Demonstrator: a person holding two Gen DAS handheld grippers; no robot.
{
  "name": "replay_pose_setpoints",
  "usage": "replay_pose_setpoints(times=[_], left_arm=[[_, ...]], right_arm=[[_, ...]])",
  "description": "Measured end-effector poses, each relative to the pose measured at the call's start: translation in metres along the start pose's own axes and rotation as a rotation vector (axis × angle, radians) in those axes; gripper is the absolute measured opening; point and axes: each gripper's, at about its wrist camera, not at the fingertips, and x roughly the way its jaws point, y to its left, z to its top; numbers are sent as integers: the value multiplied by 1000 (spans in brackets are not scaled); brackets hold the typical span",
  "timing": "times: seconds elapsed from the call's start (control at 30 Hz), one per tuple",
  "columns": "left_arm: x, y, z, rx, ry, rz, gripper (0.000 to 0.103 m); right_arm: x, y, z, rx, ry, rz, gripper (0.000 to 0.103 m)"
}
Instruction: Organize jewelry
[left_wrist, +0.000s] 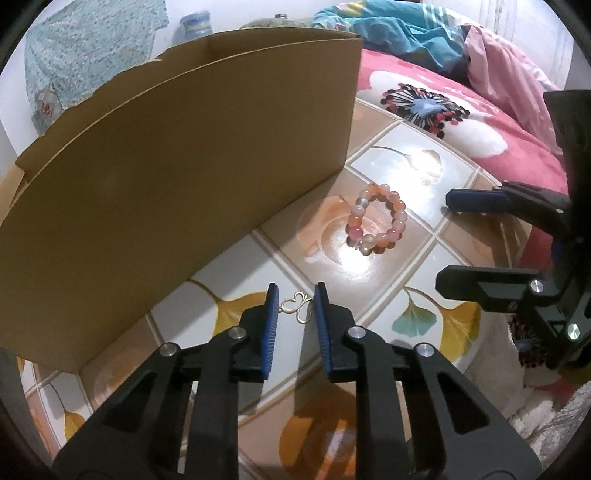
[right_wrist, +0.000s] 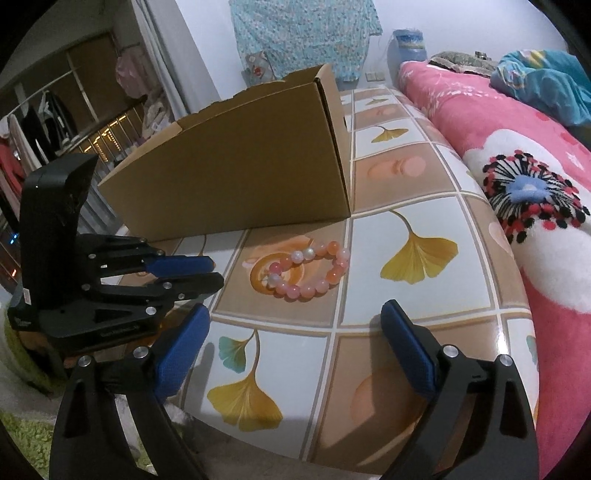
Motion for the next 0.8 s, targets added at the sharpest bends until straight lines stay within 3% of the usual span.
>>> replay_pose_setpoints(times=[0.37, 0.43, 0.7, 0.8], left_arm=[[-6, -1, -1, 23, -22, -12, 18], [-8, 2, -3, 21, -26, -20, 3], [-16, 16, -13, -30, -28, -48, 3], [-21, 19, -17, -47, -35, -73, 13]], right_arm=[[-3, -2, 0, -2, -10, 4, 92], [-3, -2, 0, 3, -11, 4, 92], [-4, 6, 5, -14, -16, 1, 91], [-4, 10, 7, -20, -14, 6, 91]])
